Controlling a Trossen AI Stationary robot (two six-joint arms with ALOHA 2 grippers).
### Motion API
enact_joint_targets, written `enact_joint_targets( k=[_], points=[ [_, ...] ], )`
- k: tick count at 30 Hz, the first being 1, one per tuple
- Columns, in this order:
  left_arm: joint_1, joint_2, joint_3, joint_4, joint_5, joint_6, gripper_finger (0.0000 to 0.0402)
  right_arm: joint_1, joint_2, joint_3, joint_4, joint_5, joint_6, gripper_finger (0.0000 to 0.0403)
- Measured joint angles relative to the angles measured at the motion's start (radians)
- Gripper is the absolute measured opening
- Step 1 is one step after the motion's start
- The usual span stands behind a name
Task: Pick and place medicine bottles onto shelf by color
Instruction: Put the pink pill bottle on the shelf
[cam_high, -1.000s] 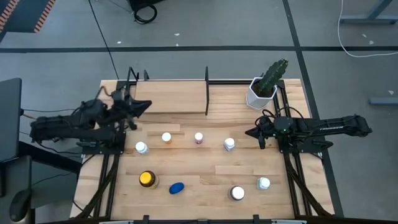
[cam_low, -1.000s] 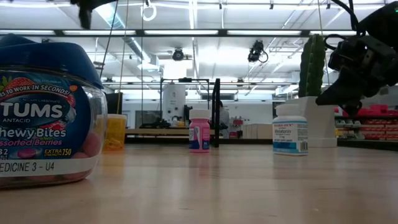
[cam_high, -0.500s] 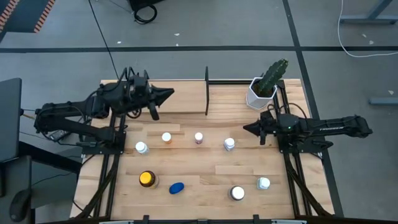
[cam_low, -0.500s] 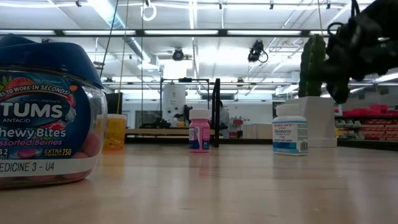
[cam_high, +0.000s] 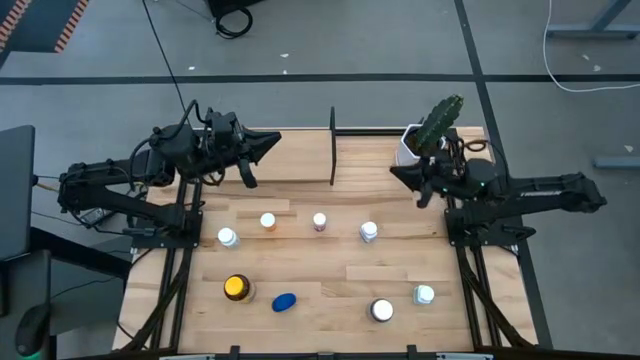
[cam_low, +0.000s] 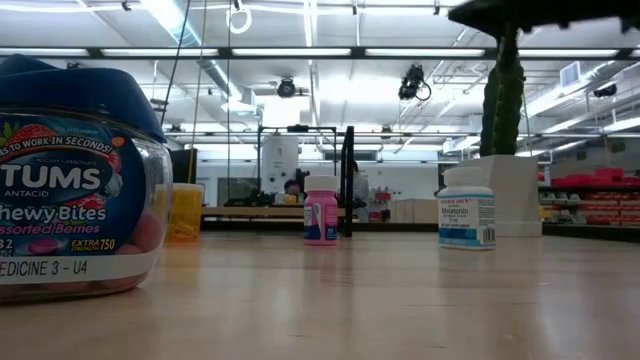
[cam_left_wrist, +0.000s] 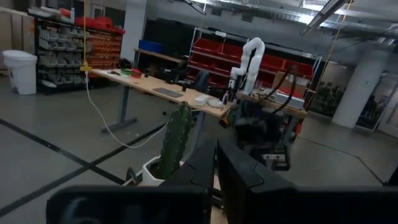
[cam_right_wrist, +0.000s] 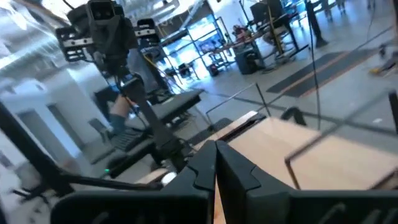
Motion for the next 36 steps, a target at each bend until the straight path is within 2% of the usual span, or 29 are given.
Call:
enact_joint_targets(
  k=[6,9,13,18,22,27,32,36],
  points=[
    [0.01,-0.02,-0.001,-0.018,-0.003,0.146,0.0039,0.0,0.221,0.238,-0.208,0.0,-0.048,0.0017],
    [0.01,-0.06,0.002,-0.042,-0.004,0.147,0.0043,0.0,0.309,0.334,-0.259,0.0,0.03,0.0017],
    [0.01,-0.09,0.001,-0.161,-0.004,0.137,0.0043,-0.001,0.412,0.433,-0.322,-0.012,0.109,0.0017],
    [0.008,-0.116,0.001,-0.323,-0.004,0.075,0.0056,-0.001,0.527,0.516,-0.477,-0.104,0.156,0.0032],
    [-0.003,-0.113,0.0,-0.403,-0.004,0.021,0.0077,0.005,0.608,0.551,-0.493,-0.16,0.23,0.0073],
    [-0.004,-0.114,0.0,-0.425,-0.004,0.02,0.0097,0.005,0.68,0.574,-0.496,-0.18,0.289,0.015],
    [-0.003,-0.112,0.0,-0.488,-0.003,0.025,0.01,0.005,0.699,0.575,-0.566,-0.203,0.435,0.022],
    [-0.003,-0.112,0.0,-0.517,0.0,0.027,0.0101,0.002,0.698,0.575,-0.587,-0.205,0.425,0.0259]
  ],
)
